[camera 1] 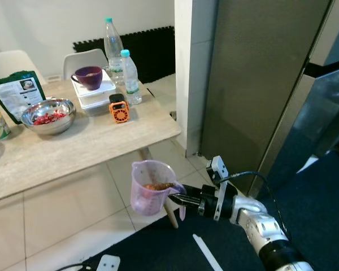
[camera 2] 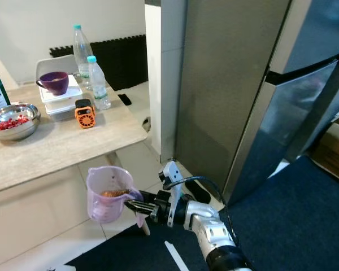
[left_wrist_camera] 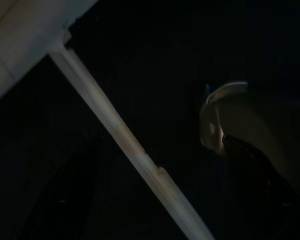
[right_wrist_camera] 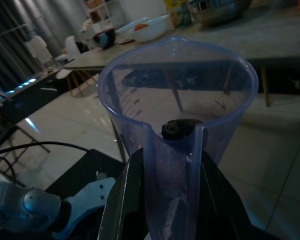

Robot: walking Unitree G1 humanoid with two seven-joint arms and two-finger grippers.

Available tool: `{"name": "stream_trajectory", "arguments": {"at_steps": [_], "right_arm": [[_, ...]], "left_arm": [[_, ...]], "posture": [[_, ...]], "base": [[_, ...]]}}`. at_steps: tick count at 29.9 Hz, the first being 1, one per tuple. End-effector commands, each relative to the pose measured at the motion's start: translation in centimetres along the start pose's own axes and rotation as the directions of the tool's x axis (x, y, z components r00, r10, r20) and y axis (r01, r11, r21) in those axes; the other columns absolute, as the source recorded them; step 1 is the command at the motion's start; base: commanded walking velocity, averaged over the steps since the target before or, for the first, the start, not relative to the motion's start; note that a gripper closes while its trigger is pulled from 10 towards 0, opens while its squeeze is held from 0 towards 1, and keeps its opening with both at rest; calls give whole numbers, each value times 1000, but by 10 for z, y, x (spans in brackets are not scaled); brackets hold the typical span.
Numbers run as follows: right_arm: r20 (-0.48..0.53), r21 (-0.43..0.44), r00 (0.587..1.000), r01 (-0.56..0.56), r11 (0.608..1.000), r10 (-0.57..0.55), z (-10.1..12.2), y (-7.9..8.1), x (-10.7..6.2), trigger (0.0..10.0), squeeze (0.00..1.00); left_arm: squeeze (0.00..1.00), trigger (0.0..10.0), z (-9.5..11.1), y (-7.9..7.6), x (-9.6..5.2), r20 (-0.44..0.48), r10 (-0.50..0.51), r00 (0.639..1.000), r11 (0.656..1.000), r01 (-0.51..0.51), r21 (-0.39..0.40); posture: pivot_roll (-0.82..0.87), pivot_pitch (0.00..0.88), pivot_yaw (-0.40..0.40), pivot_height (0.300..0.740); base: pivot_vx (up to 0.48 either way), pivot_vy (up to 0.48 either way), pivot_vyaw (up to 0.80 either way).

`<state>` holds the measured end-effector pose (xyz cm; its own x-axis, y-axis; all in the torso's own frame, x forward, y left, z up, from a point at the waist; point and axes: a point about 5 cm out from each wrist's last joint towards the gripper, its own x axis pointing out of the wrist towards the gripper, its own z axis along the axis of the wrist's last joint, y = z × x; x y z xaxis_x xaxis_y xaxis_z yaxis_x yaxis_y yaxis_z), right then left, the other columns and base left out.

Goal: Restocking fridge

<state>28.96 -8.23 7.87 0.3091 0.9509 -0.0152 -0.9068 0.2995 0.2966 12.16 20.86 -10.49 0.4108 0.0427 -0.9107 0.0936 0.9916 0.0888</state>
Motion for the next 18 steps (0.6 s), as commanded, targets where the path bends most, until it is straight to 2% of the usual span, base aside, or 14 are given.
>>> {"name": "stream_trajectory", "arguments": {"at_steps": [1, 18], "right_arm": [[9, -20, 1000, 5, 1000, -5, 5, -2, -1, 10000, 0], [7, -17, 1000, 11, 1000, -11, 5, -3, 0, 10000, 0]], "left_arm": [[0, 10000, -1, 0, 0, -6, -1, 1000, 1000, 1, 5], [0, 10000, 1, -2, 0, 1, -9, 1000, 1000, 9, 6]], "posture": [[11, 0, 38, 740], [9, 0, 36, 740]], "base": [[0, -472, 0], [0, -472, 0]]}}
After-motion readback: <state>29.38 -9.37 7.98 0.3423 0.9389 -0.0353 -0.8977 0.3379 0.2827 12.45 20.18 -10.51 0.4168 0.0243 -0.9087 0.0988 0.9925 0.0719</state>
